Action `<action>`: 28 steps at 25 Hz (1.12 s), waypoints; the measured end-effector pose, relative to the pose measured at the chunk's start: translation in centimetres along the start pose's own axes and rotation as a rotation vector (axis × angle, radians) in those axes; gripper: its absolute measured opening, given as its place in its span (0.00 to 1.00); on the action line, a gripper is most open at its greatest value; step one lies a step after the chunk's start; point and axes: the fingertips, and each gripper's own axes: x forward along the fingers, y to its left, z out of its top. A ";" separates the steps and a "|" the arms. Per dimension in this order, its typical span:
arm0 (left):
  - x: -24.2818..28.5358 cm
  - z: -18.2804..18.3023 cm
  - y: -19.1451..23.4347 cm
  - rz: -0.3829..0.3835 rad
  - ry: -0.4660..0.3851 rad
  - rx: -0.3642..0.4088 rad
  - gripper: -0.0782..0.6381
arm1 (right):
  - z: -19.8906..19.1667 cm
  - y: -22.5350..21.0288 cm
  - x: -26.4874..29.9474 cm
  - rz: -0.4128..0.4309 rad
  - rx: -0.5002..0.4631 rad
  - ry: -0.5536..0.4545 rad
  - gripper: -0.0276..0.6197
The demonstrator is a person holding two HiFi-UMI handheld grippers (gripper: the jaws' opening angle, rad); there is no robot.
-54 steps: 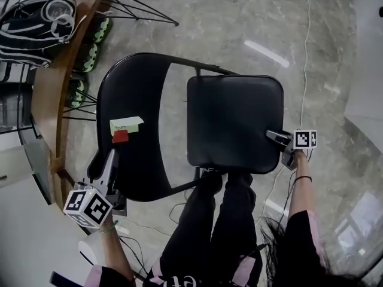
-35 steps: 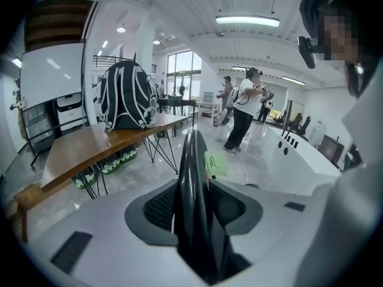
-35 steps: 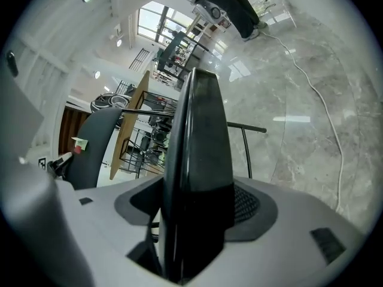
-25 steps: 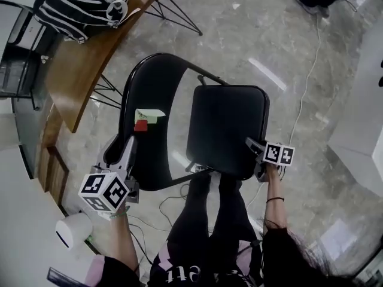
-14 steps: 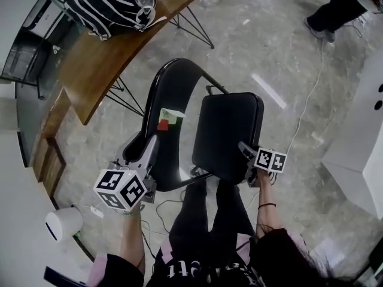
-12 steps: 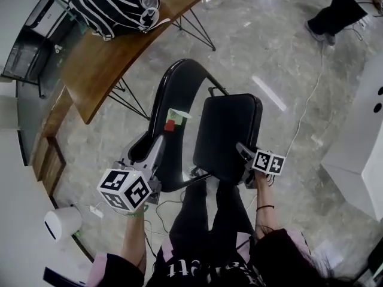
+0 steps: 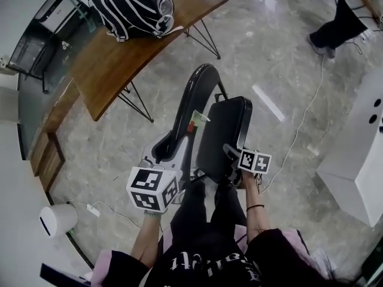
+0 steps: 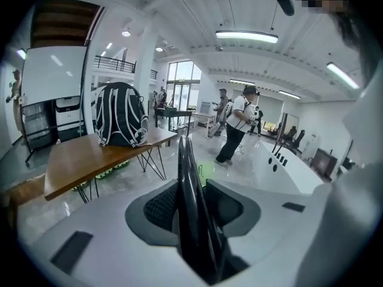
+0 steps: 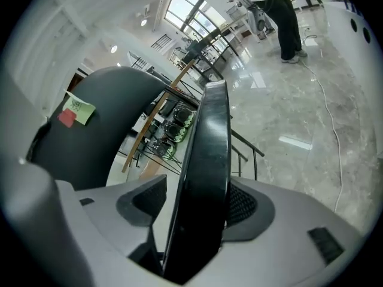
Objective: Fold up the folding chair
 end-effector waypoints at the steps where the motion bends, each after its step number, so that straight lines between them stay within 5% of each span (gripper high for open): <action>1: -0.1 0.1 0.2 -0.009 -0.005 -0.017 0.29 | 0.1 0.6 0.2 0.008 0.006 -0.003 0.50; 15: -1.1 1.6 -1.2 -0.112 -0.019 -0.093 0.28 | 1.1 7.2 2.8 0.007 0.114 -0.079 0.50; 22: -1.3 1.8 -1.1 -0.122 -0.016 -0.082 0.28 | 0.6 11.3 5.5 0.012 0.031 -0.014 0.50; 26: -1.6 1.8 0.5 -0.124 -0.015 -0.095 0.28 | 0.6 11.5 6.2 0.012 0.071 -0.027 0.42; 28: -1.8 1.7 1.3 -0.122 -0.012 -0.097 0.28 | 0.5 11.5 6.5 0.015 0.092 -0.043 0.29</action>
